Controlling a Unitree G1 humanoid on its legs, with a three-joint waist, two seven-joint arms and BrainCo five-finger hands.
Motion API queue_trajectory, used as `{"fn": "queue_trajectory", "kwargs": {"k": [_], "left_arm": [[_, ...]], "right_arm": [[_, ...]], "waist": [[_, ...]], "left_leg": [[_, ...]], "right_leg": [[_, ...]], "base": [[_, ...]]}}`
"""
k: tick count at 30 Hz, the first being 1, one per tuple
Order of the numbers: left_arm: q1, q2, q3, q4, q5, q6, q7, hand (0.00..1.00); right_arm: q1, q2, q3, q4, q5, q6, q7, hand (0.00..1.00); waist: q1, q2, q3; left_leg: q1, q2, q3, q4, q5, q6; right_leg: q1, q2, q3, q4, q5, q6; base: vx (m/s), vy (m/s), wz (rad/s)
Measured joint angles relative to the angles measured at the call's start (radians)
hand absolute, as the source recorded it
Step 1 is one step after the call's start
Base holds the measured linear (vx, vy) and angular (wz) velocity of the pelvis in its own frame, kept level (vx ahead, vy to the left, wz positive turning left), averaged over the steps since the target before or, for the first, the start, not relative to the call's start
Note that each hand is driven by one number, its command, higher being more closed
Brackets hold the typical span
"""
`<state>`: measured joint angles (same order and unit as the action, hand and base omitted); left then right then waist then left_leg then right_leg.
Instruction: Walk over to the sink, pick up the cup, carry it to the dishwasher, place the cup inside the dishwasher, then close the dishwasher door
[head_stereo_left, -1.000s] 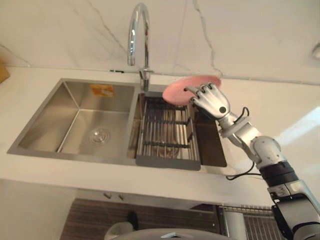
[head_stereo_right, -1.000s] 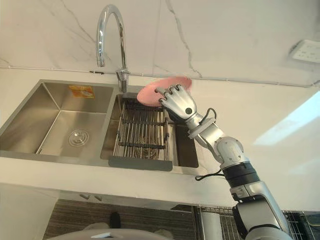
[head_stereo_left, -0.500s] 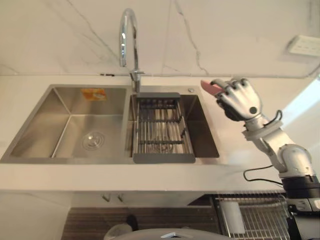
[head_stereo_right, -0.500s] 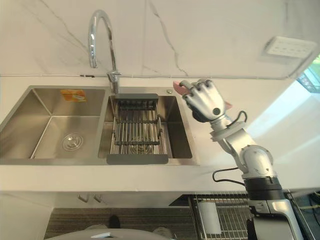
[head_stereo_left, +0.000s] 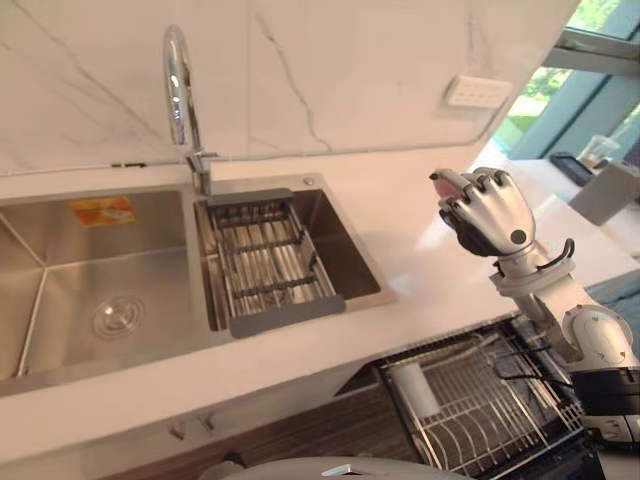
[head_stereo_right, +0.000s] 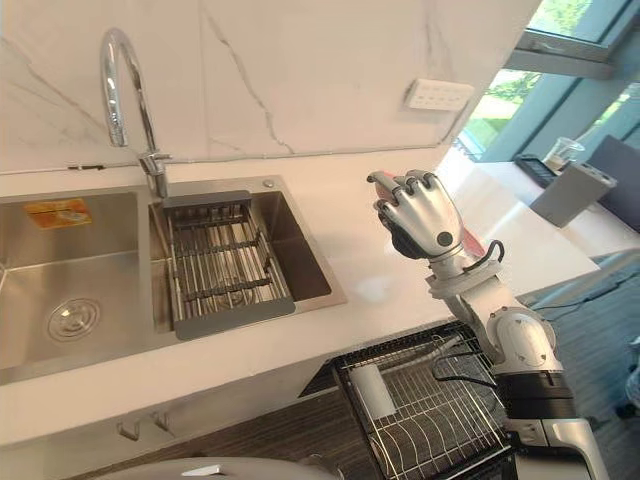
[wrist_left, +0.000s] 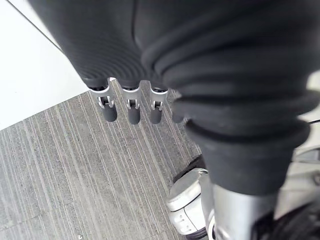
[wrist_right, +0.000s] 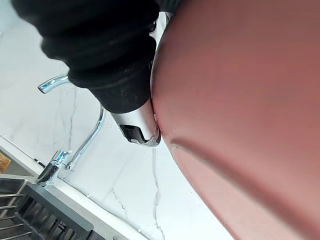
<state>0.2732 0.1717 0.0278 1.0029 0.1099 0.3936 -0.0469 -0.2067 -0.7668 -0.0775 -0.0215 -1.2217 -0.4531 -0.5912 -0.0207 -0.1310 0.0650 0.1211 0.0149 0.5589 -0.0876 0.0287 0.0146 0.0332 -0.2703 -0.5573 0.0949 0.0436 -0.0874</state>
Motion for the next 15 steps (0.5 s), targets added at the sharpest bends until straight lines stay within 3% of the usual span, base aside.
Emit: {"fn": "queue_trajectory", "kwargs": {"k": [5, 15], "left_arm": [[0.023, -0.007, 0.025, 0.0, 0.0, -0.001, 0.001, 0.0], [0.058, -0.012, 0.051, -0.001, 0.01, -0.014, 0.023, 0.0]], "right_arm": [[0.015, -0.042, -0.005, 0.0, 0.009, -0.003, 0.001, 1.0], [0.174, -0.07, -0.104, -0.003, 0.046, -0.007, -0.011, 1.0]], "waist": [[-0.018, -0.002, -0.012], [-0.063, -0.02, -0.037]], "left_leg": [[0.016, -0.004, 0.02, 0.0, -0.008, -0.012], [0.063, -0.003, 0.069, 0.0, -0.031, -0.032]], "right_leg": [[-0.002, 0.001, 0.026, -0.011, 0.024, 0.074], [-0.005, 0.017, 0.096, -0.015, 0.028, 0.087]], "base": [[0.04, -0.035, -0.24], [0.04, -0.009, -0.25]]}}
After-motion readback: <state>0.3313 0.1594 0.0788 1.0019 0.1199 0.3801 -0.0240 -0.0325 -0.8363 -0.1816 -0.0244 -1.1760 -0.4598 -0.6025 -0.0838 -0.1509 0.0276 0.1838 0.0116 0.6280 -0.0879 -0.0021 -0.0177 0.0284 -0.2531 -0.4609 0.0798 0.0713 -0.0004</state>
